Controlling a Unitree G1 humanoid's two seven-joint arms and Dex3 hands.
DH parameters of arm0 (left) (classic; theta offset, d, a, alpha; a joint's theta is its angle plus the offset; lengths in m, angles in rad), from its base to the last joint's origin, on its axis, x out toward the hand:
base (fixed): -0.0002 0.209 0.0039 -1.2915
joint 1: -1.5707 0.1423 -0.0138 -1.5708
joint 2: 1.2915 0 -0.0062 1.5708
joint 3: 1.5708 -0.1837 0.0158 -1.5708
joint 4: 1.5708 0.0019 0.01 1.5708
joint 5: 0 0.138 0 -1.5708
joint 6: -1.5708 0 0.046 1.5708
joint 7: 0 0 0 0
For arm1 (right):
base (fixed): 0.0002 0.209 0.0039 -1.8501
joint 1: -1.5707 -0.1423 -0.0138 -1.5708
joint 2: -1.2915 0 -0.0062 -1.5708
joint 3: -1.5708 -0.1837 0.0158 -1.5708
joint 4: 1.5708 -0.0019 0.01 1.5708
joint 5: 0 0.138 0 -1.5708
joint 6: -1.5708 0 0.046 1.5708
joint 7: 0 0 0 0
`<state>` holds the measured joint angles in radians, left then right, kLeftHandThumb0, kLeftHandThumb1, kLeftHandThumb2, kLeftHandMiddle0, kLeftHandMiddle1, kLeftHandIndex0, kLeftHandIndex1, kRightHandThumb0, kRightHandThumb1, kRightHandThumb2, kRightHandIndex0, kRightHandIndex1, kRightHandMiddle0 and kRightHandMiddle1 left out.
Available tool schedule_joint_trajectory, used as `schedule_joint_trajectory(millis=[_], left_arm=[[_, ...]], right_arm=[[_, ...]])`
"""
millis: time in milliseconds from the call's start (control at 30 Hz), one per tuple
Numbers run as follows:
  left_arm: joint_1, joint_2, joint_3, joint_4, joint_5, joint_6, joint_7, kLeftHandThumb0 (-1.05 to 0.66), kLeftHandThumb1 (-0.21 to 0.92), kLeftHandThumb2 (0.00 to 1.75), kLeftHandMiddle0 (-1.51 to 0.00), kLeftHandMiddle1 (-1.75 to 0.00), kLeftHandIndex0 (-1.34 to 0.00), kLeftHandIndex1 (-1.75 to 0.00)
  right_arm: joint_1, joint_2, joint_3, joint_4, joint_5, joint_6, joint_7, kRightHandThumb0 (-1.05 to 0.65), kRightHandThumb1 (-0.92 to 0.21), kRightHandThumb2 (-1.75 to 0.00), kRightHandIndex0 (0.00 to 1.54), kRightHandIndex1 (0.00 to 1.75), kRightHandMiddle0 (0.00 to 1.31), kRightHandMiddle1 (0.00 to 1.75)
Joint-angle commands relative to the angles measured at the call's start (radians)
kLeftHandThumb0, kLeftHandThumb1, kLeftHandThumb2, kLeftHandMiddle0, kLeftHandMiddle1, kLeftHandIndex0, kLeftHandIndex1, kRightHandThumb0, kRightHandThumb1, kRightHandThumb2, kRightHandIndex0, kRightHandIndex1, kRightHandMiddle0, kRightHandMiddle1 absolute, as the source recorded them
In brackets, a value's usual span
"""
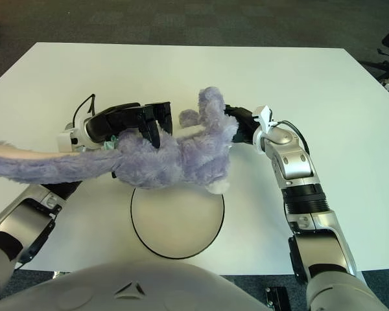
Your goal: Put the doll into the plate.
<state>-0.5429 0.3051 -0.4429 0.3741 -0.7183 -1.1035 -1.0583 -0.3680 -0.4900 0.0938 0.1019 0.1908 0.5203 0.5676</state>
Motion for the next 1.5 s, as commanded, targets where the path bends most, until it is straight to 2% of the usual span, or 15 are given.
schedule_joint_trajectory(millis=[0, 100, 200, 267, 333, 367, 533, 633, 700, 800, 867, 1067, 1167, 1467], left_arm=[[0.011, -0.040, 0.062, 0.021, -0.017, -0.040, -0.071, -0.31, 0.56, 0.92, -0.45, -1.75, -0.03, -1.22], [0.014, -0.058, 0.096, 0.030, -0.005, -0.047, -0.108, -0.63, 0.67, 0.73, -0.36, -1.75, -0.01, -1.14], [0.012, -0.068, 0.121, 0.042, 0.011, -0.057, -0.143, -0.77, 0.75, 0.63, -0.30, -1.69, 0.00, -1.10], [0.009, -0.077, 0.137, 0.049, 0.012, -0.061, -0.164, -0.81, 0.79, 0.58, -0.28, -1.65, 0.00, -1.08], [0.006, -0.090, 0.153, 0.056, 0.013, -0.073, -0.179, -0.84, 0.85, 0.53, -0.27, -1.56, 0.00, -1.07], [0.004, -0.097, 0.161, 0.059, 0.013, -0.080, -0.185, -0.86, 0.87, 0.53, -0.26, -1.52, 0.00, -1.07], [0.001, -0.134, 0.208, 0.088, 0.033, -0.143, -0.184, -0.89, 0.91, 0.59, -0.22, -1.44, 0.00, -1.05], [0.000, -0.143, 0.221, 0.098, 0.044, -0.159, -0.182, -0.91, 0.92, 0.64, -0.19, -1.39, 0.00, -1.00], [-0.002, -0.140, 0.222, 0.099, 0.048, -0.158, -0.189, -0.92, 0.92, 0.66, -0.18, -1.33, 0.00, -0.94], [-0.008, -0.122, 0.215, 0.091, 0.047, -0.139, -0.211, -0.94, 0.92, 0.67, -0.18, -1.20, 0.00, -0.87], [-0.016, -0.109, 0.211, 0.093, 0.048, -0.124, -0.231, -0.95, 0.92, 0.68, -0.20, -1.17, 0.00, -0.88], [-0.022, -0.100, 0.225, 0.110, 0.076, -0.118, -0.242, -0.98, 0.92, 0.74, -0.25, -1.18, 0.00, -0.96], [-0.025, -0.091, 0.232, 0.126, 0.105, -0.118, -0.238, -1.01, 0.92, 0.80, -0.24, -1.12, 0.00, -0.98], [-0.024, -0.066, 0.236, 0.127, 0.129, -0.076, -0.247, -1.05, 0.92, 0.91, -0.22, -0.89, 0.00, -0.86]], right_arm=[[0.062, 0.002, 0.032, 0.054, -0.043, 0.058, -0.017, -0.01, -0.61, -0.96, 0.31, 1.73, 0.30, 1.72], [0.061, 0.001, 0.034, 0.058, -0.049, 0.055, -0.019, -0.01, -0.62, -0.94, 0.31, 1.72, 0.30, 1.71], [0.060, 0.000, 0.038, 0.062, -0.057, 0.050, -0.017, -0.01, -0.65, -0.89, 0.30, 1.71, 0.29, 1.70], [0.060, 0.000, 0.040, 0.063, -0.061, 0.043, -0.017, -0.01, -0.67, -0.86, 0.35, 1.71, 0.24, 1.66], [0.061, 0.001, 0.041, 0.064, -0.064, 0.036, -0.019, -0.01, -0.68, -0.84, 0.32, 1.70, 0.26, 1.67], [0.061, 0.002, 0.040, 0.064, -0.066, 0.032, -0.020, -0.01, -0.69, -0.82, 0.36, 1.69, 0.23, 1.65], [0.065, 0.007, 0.036, 0.068, -0.068, 0.015, -0.027, -0.01, -0.74, -0.74, 0.41, 1.64, 0.18, 1.63], [0.066, 0.007, 0.034, 0.072, -0.067, 0.006, -0.025, -0.01, -0.73, -0.75, 0.41, 1.67, 0.19, 1.62], [0.067, 0.007, 0.034, 0.075, -0.068, 0.001, -0.025, -0.01, -0.70, -0.82, 0.34, 1.69, 0.24, 1.66], [0.068, 0.007, 0.034, 0.076, -0.071, -0.001, -0.028, -0.01, -0.67, -0.87, 0.30, 1.71, 0.26, 1.69], [0.067, 0.005, 0.035, 0.077, -0.073, -0.003, -0.027, -0.01, -0.65, -0.90, 0.30, 1.72, 0.27, 1.71], [0.070, 0.010, 0.031, 0.075, -0.077, -0.007, -0.037, -0.01, -0.60, -0.98, 0.31, 1.74, 0.29, 1.73], [0.073, 0.015, 0.024, 0.074, -0.076, -0.011, -0.044, -0.01, -0.57, -1.02, 0.32, 1.75, 0.31, 1.73], [0.068, 0.010, 0.028, 0.077, -0.078, -0.009, -0.030, -0.01, -0.55, -1.04, 0.34, 1.75, 0.33, 1.73]])
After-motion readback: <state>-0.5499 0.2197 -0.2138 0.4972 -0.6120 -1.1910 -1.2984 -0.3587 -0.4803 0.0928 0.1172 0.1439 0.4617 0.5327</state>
